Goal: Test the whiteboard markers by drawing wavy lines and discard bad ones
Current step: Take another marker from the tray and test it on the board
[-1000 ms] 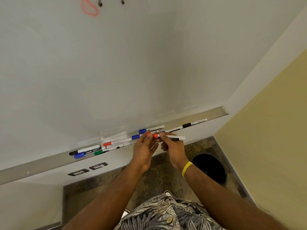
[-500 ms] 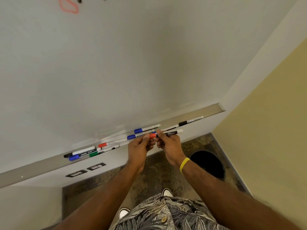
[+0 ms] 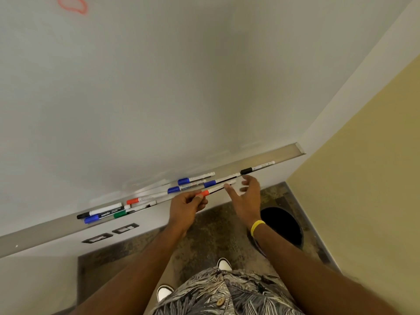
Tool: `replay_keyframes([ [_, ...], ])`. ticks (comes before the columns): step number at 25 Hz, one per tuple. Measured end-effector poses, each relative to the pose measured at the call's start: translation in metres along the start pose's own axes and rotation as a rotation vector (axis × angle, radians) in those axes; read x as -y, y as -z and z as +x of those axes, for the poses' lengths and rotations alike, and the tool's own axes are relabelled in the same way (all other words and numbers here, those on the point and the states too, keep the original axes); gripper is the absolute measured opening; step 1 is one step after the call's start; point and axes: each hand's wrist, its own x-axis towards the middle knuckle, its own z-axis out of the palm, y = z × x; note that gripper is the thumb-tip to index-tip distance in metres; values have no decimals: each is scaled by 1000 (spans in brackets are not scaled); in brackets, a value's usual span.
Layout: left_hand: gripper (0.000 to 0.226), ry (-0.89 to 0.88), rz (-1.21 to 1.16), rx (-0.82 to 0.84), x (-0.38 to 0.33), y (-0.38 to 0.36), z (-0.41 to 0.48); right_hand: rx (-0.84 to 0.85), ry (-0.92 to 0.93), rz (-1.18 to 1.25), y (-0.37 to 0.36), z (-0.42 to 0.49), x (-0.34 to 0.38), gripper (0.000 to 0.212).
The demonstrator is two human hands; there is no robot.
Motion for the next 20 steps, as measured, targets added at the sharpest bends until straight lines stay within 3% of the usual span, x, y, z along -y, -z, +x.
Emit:
replay_keyframes([
  [2, 26, -8, 73, 13, 0, -4, 7, 62, 454, -401, 12, 16, -10, 44],
  [4, 28, -3, 111, 24, -2, -12, 13, 346, 698, -659, 12, 31, -10, 34],
  [5, 28, 3, 109, 21, -3, -15, 15, 472, 712, -719, 8, 38, -9, 32],
  [7, 28, 15, 97, 23, -4, -19, 20, 572, 698, -760, 0, 50, -5, 31],
  [10, 32, 0, 190, 17, -1, -14, 33, 556, 800, -773, -4, 71, -3, 24],
  [14, 31, -63, 376, -21, 8, 11, 40, 443, 784, -791, -3, 108, 0, 18],
  [20, 28, -85, 504, -73, 30, 32, 24, 533, 750, -913, -25, 128, -3, 21],
])
